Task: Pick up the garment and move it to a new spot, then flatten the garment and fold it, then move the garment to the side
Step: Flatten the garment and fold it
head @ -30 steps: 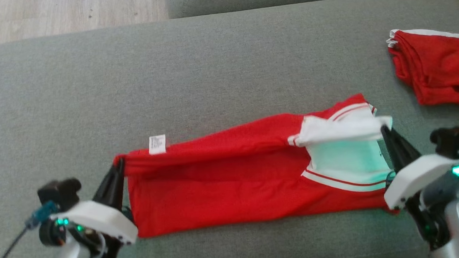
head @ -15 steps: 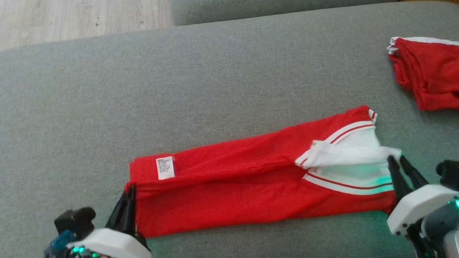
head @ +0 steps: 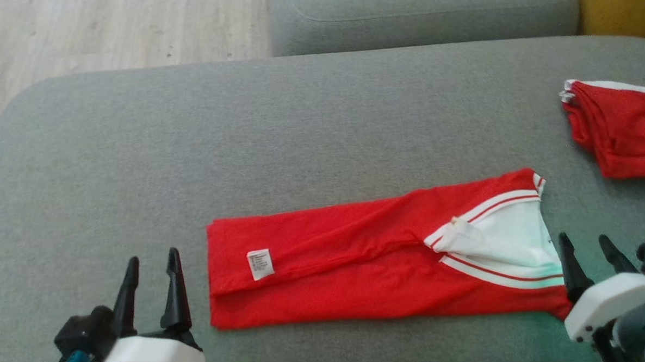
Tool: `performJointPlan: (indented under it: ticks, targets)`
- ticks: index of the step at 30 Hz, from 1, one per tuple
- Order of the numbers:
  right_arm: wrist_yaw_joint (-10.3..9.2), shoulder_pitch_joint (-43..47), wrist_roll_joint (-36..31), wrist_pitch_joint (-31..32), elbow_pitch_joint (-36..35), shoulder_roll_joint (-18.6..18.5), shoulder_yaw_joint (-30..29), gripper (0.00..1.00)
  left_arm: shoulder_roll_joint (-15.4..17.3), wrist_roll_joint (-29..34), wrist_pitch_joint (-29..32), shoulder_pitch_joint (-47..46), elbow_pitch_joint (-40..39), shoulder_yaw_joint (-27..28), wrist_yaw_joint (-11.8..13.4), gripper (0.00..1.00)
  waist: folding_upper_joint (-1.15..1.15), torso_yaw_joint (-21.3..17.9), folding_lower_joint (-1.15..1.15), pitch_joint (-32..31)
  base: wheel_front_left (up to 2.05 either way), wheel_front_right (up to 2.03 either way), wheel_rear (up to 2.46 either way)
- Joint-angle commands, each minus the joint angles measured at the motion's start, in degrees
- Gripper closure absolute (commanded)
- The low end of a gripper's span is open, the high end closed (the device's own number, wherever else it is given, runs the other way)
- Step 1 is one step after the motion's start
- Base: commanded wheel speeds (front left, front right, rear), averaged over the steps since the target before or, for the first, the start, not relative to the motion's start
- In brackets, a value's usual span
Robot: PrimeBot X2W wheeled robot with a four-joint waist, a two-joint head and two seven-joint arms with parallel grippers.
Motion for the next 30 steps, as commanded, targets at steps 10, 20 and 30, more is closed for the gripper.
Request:
performJointPlan:
  ticks: [10,20,30]
  targets:
    - [0.37,-11.56,-2.28,4.34,10.91,-4.5,0.18,0.0,0.94,0.93,-1.08,-1.03,-4.07,3.69,2.55,0.0,0.0,5.89,0.0,0.79,0.0,0.0,0.0]
    - [0.37,-14.28,-3.18,5.38,22.26,-5.19,-2.08,0.0,1.19,1.18,-0.96,-0.62,-4.7,3.43,3.11,0.0,0.0,9.62,0.0,1.41,0.0,0.0,0.0]
    - [0.37,-16.15,1.37,7.1,26.59,-4.7,3.87,1.0,1.41,1.17,-0.86,-0.65,-4.86,3.14,3.35,0.0,0.0,8.27,0.0,1.1,0.0,0.0,0.0]
